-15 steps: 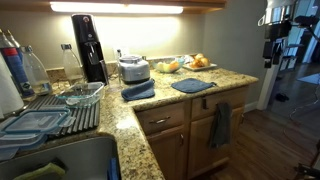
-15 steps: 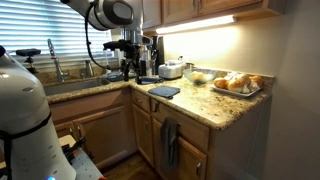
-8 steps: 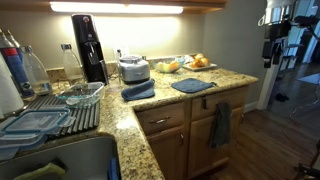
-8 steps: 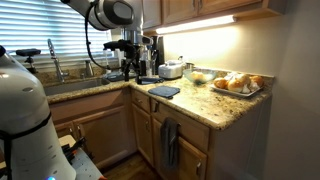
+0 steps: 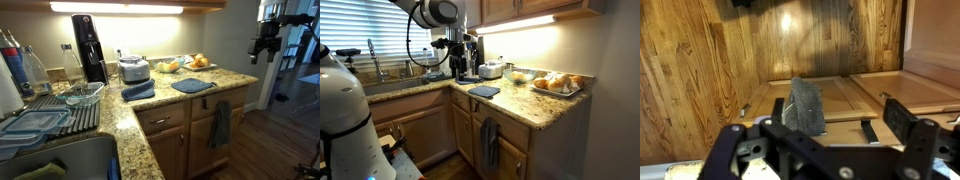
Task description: Pick up the blue cloth on the right side of the counter, hang the cloth on the right drawer
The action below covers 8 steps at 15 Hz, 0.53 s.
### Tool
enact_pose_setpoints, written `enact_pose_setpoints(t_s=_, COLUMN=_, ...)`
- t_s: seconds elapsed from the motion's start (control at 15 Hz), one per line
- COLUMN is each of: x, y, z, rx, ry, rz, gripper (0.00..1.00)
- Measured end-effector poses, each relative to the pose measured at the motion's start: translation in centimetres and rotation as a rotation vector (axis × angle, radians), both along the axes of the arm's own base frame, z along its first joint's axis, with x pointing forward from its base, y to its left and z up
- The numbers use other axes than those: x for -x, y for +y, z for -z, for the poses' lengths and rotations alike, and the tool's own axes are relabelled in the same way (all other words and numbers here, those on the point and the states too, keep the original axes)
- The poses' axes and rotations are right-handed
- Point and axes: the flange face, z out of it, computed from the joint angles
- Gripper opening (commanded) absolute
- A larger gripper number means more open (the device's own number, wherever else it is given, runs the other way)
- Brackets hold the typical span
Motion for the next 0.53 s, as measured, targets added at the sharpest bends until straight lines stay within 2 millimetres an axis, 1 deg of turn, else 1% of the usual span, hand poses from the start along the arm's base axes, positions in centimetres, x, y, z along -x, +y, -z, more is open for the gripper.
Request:
enact_pose_setpoints(t_s=0.07, x=-0.34, y=-0.11, z=0.05, rx=-0.01, ry=-0.004, rz=0.037, gripper=1.0)
enact_pose_setpoints(t_s=0.13, x=-0.51, y=-0.15, z=0.14, rx=-0.011, ry=-0.003, rz=0.039, gripper=1.0)
enact_pose_setpoints(t_s=0.53, x=-0.59, y=0.1, z=0.31, rx=-0.012, ry=0.002, rz=0.048, gripper=1.0)
